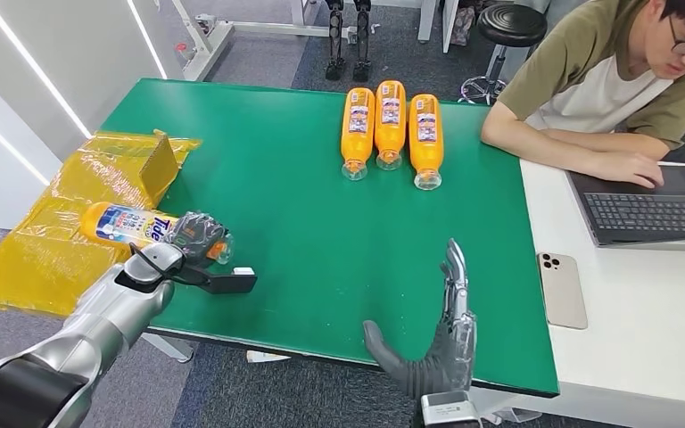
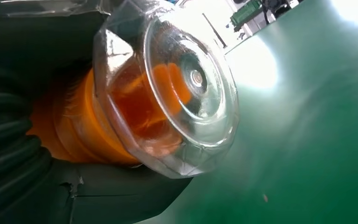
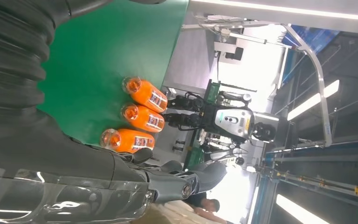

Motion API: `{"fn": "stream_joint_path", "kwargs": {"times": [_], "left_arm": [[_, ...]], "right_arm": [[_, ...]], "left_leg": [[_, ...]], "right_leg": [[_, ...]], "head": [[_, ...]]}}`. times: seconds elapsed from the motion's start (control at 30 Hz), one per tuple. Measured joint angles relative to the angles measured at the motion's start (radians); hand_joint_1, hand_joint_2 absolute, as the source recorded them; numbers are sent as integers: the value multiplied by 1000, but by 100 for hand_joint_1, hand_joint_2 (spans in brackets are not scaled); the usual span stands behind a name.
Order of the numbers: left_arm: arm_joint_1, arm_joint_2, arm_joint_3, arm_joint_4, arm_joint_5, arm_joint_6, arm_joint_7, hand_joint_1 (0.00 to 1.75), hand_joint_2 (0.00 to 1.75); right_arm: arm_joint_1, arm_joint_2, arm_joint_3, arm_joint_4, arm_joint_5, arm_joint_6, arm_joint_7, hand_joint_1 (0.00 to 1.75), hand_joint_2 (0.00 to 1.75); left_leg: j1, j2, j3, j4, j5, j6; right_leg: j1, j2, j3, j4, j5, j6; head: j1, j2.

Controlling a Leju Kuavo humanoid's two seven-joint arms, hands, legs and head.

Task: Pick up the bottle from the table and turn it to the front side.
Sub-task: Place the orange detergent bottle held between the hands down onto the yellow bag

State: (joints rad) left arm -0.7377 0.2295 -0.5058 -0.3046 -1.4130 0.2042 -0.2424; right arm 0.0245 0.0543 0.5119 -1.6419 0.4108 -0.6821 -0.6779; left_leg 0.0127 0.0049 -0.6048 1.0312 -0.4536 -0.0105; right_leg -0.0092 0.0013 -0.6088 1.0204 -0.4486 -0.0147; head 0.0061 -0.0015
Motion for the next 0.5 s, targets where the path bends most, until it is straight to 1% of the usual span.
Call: {"fn": "stream_joint_path", "kwargs": {"times": [0.03, 0.07, 0.1, 0.13, 0.17, 0.33, 0.5], "left_arm": [[5, -2, 0, 2, 2, 2, 4, 114, 175], [9, -3, 0, 3, 4, 2, 9, 70, 175], [13, -5, 0, 5, 6, 3, 16, 35, 175], [16, -6, 0, 6, 8, 2, 24, 4, 175], [18, -7, 0, 7, 10, 2, 33, 0, 175], [19, -14, 1, 9, 25, -5, 65, 0, 175], [17, -18, 12, 9, 49, -8, 70, 0, 175]], "right_arm": [[-1, 0, 2, 0, 0, 0, 3, 0, 175], [-2, -1, 4, 0, -1, 0, 6, 0, 175], [-2, -2, 5, 0, -1, 0, 7, 0, 175], [-3, -3, 7, 0, -2, 0, 8, 0, 175], [-4, -4, 8, 0, -3, 0, 8, 0, 175], [-5, -6, 12, 0, -3, 0, 6, 0, 175], [-4, -6, 12, -2, 4, 0, 4, 0, 175]], "left_leg": [[0, 0, 0, 0, 0, 0], [0, 0, 0, 0, 0, 0], [0, 0, 0, 0, 0, 0], [0, 0, 0, 0, 0, 0], [0, 0, 0, 0, 0, 0], [0, 0, 1, 0, 0, 0], [0, 1, 2, 0, 0, 0]], "right_leg": [[0, 0, 0, 0, 0, 0], [0, 0, 0, 0, 0, 0], [0, 0, 0, 0, 0, 0], [0, 0, 0, 0, 0, 0], [0, 0, 0, 0, 0, 0], [0, 0, 0, 0, 0, 0], [0, 0, 1, 0, 0, 0]], "head": [[0, 0], [0, 0], [0, 0], [0, 0], [0, 0], [0, 0], [0, 0]]}}
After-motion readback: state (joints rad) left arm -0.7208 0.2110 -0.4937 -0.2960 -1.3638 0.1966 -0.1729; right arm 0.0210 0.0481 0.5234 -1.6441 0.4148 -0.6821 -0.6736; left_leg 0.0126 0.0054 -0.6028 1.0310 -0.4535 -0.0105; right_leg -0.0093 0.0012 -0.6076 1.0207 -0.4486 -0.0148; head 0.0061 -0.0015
